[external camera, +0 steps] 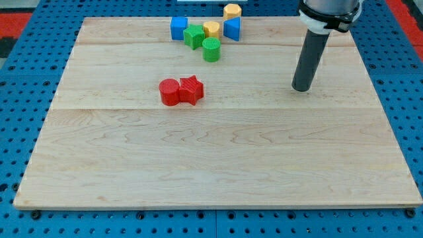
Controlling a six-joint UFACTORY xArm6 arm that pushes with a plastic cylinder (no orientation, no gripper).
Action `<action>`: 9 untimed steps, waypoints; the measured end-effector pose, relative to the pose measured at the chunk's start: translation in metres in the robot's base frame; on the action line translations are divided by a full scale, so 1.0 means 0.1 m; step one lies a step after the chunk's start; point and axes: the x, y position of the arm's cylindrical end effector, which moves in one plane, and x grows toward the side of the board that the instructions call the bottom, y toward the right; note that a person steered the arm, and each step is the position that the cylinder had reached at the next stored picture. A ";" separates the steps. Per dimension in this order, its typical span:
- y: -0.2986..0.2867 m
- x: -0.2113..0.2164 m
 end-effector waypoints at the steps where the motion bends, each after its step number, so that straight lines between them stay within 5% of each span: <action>1: -0.01 0.00; 9: -0.01 -0.07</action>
